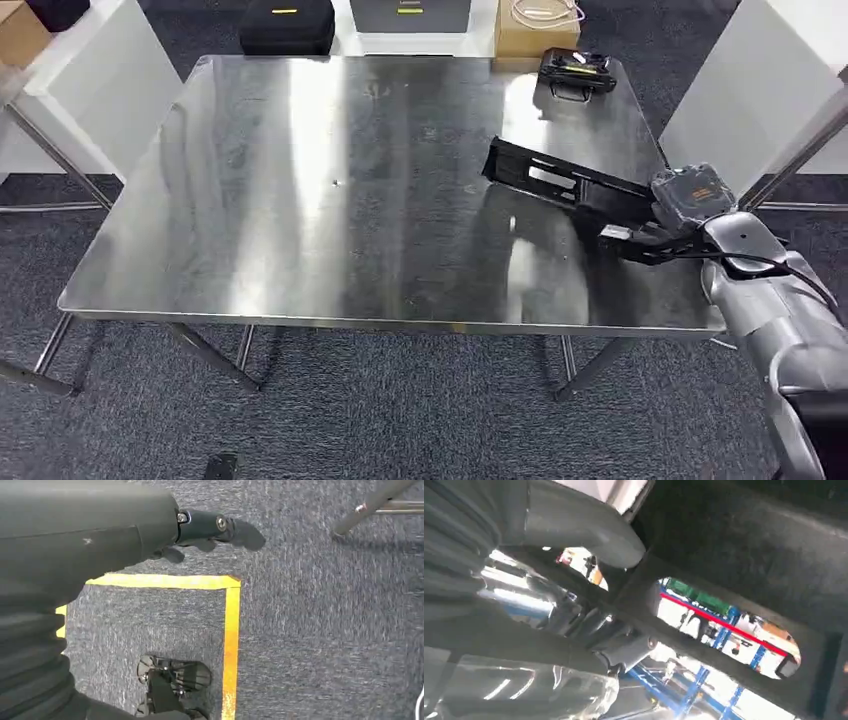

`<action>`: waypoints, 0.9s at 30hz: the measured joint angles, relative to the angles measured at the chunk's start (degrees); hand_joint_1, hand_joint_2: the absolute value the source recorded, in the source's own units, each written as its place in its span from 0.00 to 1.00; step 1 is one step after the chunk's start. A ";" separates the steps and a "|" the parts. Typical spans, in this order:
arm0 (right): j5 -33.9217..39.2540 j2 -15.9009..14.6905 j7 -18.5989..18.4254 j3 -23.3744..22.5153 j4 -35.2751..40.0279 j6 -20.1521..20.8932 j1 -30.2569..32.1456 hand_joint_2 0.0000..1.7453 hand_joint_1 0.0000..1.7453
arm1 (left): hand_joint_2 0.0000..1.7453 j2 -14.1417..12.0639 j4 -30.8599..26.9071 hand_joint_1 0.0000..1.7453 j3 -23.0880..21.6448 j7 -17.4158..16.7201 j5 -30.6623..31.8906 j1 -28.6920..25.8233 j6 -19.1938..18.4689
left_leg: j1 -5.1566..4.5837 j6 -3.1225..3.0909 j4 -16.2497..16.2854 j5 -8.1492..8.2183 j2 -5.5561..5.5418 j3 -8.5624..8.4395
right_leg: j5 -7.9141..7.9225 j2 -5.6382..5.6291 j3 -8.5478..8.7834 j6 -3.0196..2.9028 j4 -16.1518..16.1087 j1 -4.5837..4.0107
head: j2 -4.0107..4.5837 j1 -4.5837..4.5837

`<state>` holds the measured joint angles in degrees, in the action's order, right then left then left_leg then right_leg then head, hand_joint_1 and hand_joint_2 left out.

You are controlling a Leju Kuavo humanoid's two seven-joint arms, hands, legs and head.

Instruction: Take the parts from the cabinet and place them on the table.

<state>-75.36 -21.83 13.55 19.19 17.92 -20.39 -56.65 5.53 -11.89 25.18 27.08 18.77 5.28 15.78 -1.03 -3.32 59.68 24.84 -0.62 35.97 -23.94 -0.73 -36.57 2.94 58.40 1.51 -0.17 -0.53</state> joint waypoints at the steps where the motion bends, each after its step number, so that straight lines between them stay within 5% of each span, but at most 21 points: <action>1: -0.09 0.13 0.00 0.00 0.00 0.00 -0.13 1.00 1.00 | 1.00 -0.17 -0.04 0.00 0.00 0.27 0.00 0.02 0.50 | 0.13 0.28 0.34 0.56 0.00 -0.03 | -0.13 -0.04 0.39 -0.45 -0.13 0.80 | 0.00 0.13; 3: -0.33 0.15 0.00 0.07 0.00 -0.02 -0.21 1.00 1.00 | 1.00 0.00 -0.04 0.00 0.00 0.94 0.07 0.04 1.60 | 0.42 1.49 4.61 3.04 0.26 1.63 | -0.48 0.01 1.05 -1.65 -0.19 0.71 | 0.00 -0.41; 5: -0.42 0.37 0.04 0.20 0.00 -0.02 -0.19 1.00 1.00 | 1.00 0.00 -0.04 0.00 0.02 1.12 0.07 0.00 1.95 | 1.04 2.22 13.28 6.64 0.40 6.17 | -0.66 -0.01 1.28 -1.89 -0.18 0.63 | 0.00 -0.37; 7: -0.46 0.48 0.04 0.28 0.00 -0.02 -0.18 1.00 1.00 | 1.00 0.00 -0.04 0.00 0.02 1.25 0.07 -0.05 2.05 | 1.29 2.37 17.54 6.61 0.41 9.33 | -0.77 -0.05 1.44 -2.01 -0.17 0.53 | 0.00 -0.41; 9: -0.44 0.57 0.37 0.31 0.00 -0.11 -0.21 1.00 1.00 | 1.00 0.02 -0.04 0.00 0.02 1.80 0.07 -0.04 2.25 | 1.28 1.88 11.91 2.09 0.41 7.32 | -1.02 -0.15 1.85 -1.99 -0.18 0.41 | 0.00 -0.44; 11: -0.22 0.79 1.37 0.31 0.07 -0.26 -0.24 1.00 1.00 | 1.00 0.04 -0.04 0.00 0.02 2.32 0.22 -0.02 2.65 | 1.03 0.65 1.77 -2.92 0.30 2.54 | -1.30 -0.24 2.40 -1.99 -0.32 0.32 | 0.00 -0.37; 12: -0.24 1.14 1.92 0.31 0.07 -0.54 -0.30 1.00 1.00 | 1.00 0.00 -0.04 0.00 0.02 2.43 0.35 0.06 2.64 | 0.77 0.36 0.68 -1.98 0.38 1.69 | -1.42 -0.32 2.43 -1.74 -0.34 -0.30 | 0.00 -0.33; 15: -0.50 2.23 3.54 0.46 0.13 -1.60 -0.24 1.00 1.00 | 1.00 0.13 -0.04 0.00 0.02 2.60 0.96 0.18 3.12 | 0.33 0.01 0.03 -1.69 0.42 1.62 | -1.33 -0.35 2.50 -1.23 -0.93 -0.04 | 0.00 -0.39; 16: -0.59 2.69 4.00 0.55 0.22 -2.01 -0.33 1.00 1.00 | 1.00 0.22 -0.04 0.00 0.02 2.60 1.05 0.27 3.43 | 0.37 -0.39 -1.26 -2.07 0.50 0.82 | -1.23 -0.41 3.06 -0.65 -1.52 -0.57 | 0.00 -0.37; 17: -0.66 3.21 4.52 0.72 0.42 -2.49 -0.19 1.00 1.00 | 1.00 0.44 -0.09 0.00 0.02 2.60 1.14 0.32 3.52 | 0.97 -0.43 -2.46 -2.77 0.70 -0.13 | -1.63 0.06 2.15 -0.71 -0.36 -0.48 | 0.00 -0.26; 18: -0.77 3.78 4.66 0.92 0.44 -2.84 -0.55 1.00 1.00 | 1.00 0.48 -0.09 0.00 0.02 2.60 1.23 0.56 3.72 | 0.88 -0.91 -3.03 -2.99 0.69 -0.47 | -3.02 0.28 1.20 -1.13 2.13 -0.58 | 0.00 -0.13; 20: -0.94 4.79 4.66 1.27 0.44 -2.86 -0.66 1.00 1.00 | 1.00 0.55 -0.09 0.00 0.02 2.58 1.29 0.93 3.78 | 0.78 -1.18 -3.04 -3.10 0.55 -0.42 | -6.60 0.26 -3.42 -1.92 11.31 -0.41 | 0.00 -0.09; 22: -0.96 5.48 4.66 1.59 0.44 -2.89 -0.30 1.00 1.00 | 1.00 0.63 -0.07 0.00 0.02 2.54 1.29 0.91 3.78 | 0.74 -1.20 -3.00 -3.04 0.29 -0.38 | -7.81 0.27 -6.66 -1.50 16.87 -0.38 | 0.00 -0.06; 23: -0.96 5.71 4.66 1.81 0.44 -2.89 -0.23 1.00 1.00 | 1.00 0.70 -0.07 0.00 0.02 2.54 1.31 0.84 3.80 | 0.73 -1.12 -2.99 -3.00 0.17 -0.41 | -6.85 0.28 -6.22 -0.94 15.46 -0.37 | 0.00 -0.13; 25: -0.94 6.01 4.68 2.03 0.44 -2.93 -0.42 1.00 1.00 | 1.00 0.94 -0.07 0.00 0.02 2.54 1.42 0.85 3.76 | 0.73 -0.87 -2.75 -2.85 -0.02 -0.42 | -2.85 0.44 -1.99 0.28 6.29 -0.17 | 0.00 -0.07; 26: -0.94 6.16 4.89 2.14 0.46 -2.95 -0.59 1.00 1.00 | 1.00 0.94 -0.07 0.00 0.02 2.52 1.62 0.86 3.46 | 0.69 -0.52 -2.39 -2.62 -0.08 -0.34 | -1.06 0.76 0.57 0.62 1.05 0.02 | 0.00 -0.04; 27: -0.94 6.40 4.98 2.25 0.46 -3.04 -0.91 1.00 1.00 | 1.00 0.94 -0.07 0.00 0.02 2.52 1.73 0.87 3.09 | 0.06 -0.02 -1.65 -2.22 -0.11 0.14 | -0.52 1.03 2.25 0.34 -1.52 -0.26 | 0.00 0.07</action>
<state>-76.30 -15.43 18.53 21.44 18.38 -23.43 -57.56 6.47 -11.96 25.20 29.59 20.50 6.15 18.87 -0.96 -3.34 58.03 22.62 -0.73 36.11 -24.46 0.30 -34.32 3.28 56.88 1.25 -0.17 -0.46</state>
